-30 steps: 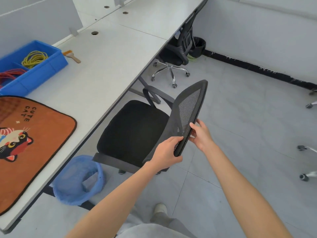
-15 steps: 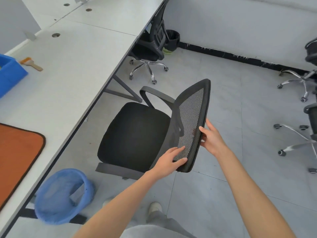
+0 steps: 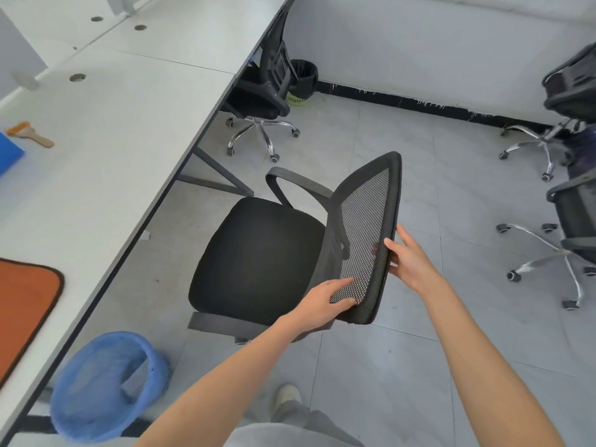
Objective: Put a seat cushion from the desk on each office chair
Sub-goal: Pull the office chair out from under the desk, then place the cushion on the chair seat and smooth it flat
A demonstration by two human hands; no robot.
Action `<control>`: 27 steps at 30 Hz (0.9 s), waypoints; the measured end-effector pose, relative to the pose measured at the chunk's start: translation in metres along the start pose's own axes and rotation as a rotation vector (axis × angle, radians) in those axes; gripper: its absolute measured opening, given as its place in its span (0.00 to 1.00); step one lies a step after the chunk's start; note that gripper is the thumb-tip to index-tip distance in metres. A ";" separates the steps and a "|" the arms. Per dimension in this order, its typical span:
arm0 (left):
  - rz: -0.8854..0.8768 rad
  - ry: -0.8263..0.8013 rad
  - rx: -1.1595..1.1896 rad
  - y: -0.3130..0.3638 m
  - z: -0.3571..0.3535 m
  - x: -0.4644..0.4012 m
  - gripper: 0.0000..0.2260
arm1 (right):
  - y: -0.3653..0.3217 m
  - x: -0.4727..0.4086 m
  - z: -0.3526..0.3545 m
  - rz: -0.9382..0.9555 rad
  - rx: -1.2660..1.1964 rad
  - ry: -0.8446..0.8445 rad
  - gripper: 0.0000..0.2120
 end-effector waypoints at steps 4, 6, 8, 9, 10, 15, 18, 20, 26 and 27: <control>0.092 0.129 0.027 -0.011 0.036 0.013 0.20 | -0.008 -0.003 -0.001 0.238 0.517 0.137 0.26; 0.127 0.222 0.043 -0.023 0.062 0.025 0.19 | -0.014 0.002 -0.006 0.399 0.758 0.237 0.25; 0.168 0.342 0.071 -0.038 0.093 0.044 0.18 | -0.019 0.011 -0.023 0.597 0.925 0.271 0.23; 0.196 0.408 0.093 -0.048 0.108 0.056 0.17 | -0.021 0.018 -0.037 0.694 0.996 0.275 0.22; 0.225 0.472 0.115 -0.057 0.124 0.068 0.17 | -0.023 0.023 -0.055 0.786 1.062 0.277 0.22; 0.339 0.768 0.229 -0.115 0.196 0.139 0.15 | -0.027 0.077 -0.191 0.960 1.062 0.013 0.20; 0.401 0.918 0.294 -0.156 0.239 0.187 0.15 | -0.006 0.121 -0.292 1.082 1.072 -0.253 0.20; 0.445 1.018 0.322 -0.187 0.270 0.222 0.15 | 0.015 0.159 -0.363 1.139 1.056 -0.437 0.21; 0.632 1.266 0.291 -0.270 0.339 0.328 0.15 | 0.085 0.260 -0.539 1.310 1.106 -0.824 0.21; 0.677 1.324 0.290 -0.283 0.347 0.345 0.15 | 0.096 0.272 -0.561 1.340 1.122 -0.858 0.21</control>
Point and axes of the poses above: each hand's wrist, its own x-axis away from the middle knuckle, its own z-axis out of the back of the hand, y = z × x, the point moved 1 cm from there along -x, towards the middle knuckle, and after that the axes turned 13 degrees about y, right-handed, at the moved point
